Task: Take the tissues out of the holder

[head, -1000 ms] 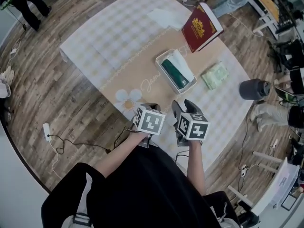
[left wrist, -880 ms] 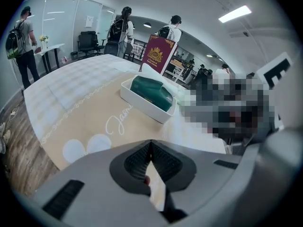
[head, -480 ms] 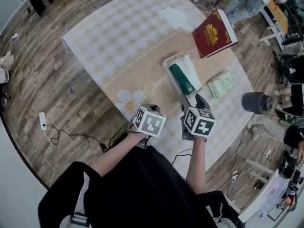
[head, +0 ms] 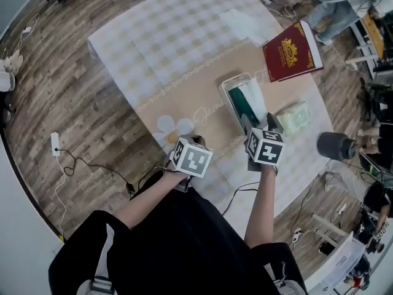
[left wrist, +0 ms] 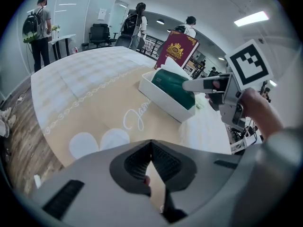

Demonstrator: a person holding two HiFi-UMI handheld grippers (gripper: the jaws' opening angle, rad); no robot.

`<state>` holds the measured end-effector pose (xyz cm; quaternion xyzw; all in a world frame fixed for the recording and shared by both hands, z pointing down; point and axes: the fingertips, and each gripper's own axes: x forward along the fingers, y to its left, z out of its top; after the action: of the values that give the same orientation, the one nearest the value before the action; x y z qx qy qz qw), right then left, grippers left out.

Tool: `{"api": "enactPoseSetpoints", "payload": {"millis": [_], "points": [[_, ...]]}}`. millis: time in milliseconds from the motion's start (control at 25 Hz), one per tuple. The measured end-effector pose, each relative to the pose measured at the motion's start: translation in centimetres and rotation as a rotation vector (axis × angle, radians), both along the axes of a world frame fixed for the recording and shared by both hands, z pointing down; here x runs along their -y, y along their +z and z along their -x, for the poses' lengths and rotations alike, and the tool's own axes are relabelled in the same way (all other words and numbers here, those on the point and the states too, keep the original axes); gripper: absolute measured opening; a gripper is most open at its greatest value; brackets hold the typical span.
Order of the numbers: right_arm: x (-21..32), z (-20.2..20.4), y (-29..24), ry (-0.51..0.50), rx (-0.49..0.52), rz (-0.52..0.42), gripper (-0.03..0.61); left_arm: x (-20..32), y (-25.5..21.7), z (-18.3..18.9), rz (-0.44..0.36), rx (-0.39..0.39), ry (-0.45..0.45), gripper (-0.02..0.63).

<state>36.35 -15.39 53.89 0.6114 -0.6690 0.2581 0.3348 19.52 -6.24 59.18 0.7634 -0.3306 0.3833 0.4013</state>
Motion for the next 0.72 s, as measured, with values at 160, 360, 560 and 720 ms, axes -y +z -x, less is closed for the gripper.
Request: {"api": "enactPoseSetpoints", "payload": {"millis": [160,360,560,720], "points": [[1.4,0.1,1.7,-0.057,-0.037,0.052,0.368,0.1,0.5,0.7,0.016,0.009,-0.019,0.0],[2.3,0.2,3.9,-0.09,-0.077,0.109,0.368,0.4,1.0,1.6,0.026,0.017,-0.048,0.002],[2.5,0.0,5.4,-0.11,-0.137,0.166,0.365,0.4,1.3,2.0,0.034,0.021,-0.061,0.001],[2.4,0.5,5.4,-0.138,-0.13,0.197,0.334,0.7,1.1,1.8,0.028,0.019,-0.065,0.001]]}}
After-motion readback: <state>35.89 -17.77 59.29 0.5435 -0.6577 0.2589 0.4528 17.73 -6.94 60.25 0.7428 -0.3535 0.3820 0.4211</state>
